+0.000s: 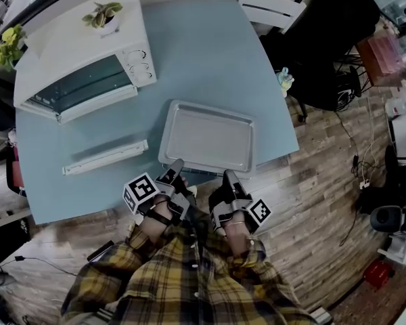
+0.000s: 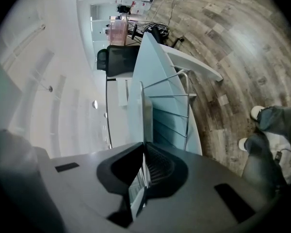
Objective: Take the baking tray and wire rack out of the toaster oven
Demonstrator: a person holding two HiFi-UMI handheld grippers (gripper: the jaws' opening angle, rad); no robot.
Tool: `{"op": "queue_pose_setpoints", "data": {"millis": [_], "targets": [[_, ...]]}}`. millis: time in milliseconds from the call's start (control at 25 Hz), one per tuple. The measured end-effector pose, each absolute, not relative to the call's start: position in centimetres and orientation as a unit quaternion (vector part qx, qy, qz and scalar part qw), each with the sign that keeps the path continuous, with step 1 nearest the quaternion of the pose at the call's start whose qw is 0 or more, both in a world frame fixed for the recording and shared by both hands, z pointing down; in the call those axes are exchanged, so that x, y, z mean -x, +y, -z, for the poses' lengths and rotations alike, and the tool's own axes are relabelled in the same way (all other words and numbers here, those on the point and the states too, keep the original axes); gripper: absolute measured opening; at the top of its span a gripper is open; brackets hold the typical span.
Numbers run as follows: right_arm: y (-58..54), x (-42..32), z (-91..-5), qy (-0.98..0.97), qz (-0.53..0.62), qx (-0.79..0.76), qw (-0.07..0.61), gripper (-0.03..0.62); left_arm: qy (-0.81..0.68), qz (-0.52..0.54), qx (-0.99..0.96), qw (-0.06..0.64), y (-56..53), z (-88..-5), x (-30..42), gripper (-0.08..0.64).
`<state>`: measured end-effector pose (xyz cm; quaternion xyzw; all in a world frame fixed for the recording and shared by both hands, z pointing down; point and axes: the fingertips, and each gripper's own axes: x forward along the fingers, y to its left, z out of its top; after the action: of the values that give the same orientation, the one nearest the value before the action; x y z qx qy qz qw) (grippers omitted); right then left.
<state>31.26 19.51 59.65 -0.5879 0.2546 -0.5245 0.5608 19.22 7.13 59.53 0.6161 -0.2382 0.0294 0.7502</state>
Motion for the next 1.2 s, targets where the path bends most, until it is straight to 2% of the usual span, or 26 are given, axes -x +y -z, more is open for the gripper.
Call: {"op": "queue_pose_setpoints", "data": {"millis": [400,840,1080,1200], "targets": [[20.0,-30.9,-61.5,0.235,0.536,0.596,0.551,0.021,-0.241,-0.054,-0.601,0.760,9.6,-61.0,-18.6,0.089],[20.7,-29.9,-63.5,0.230,0.559,0.613,0.509,0.029,-0.257,-0.049,-0.601,0.755,9.9,-61.5,-16.7,0.095],[20.5,-27.8,-62.3,0.265,0.576,0.603,0.485,0.115,-0.259,-0.037,-0.604,0.753,9.9,-60.7,-15.7,0.098],[19.2,-26.2,-60.5,0.301,0.579,0.591,0.475,0.124,-0.251,-0.024,-0.611,0.750,9.5,-59.5,-15.1,0.100]]}}
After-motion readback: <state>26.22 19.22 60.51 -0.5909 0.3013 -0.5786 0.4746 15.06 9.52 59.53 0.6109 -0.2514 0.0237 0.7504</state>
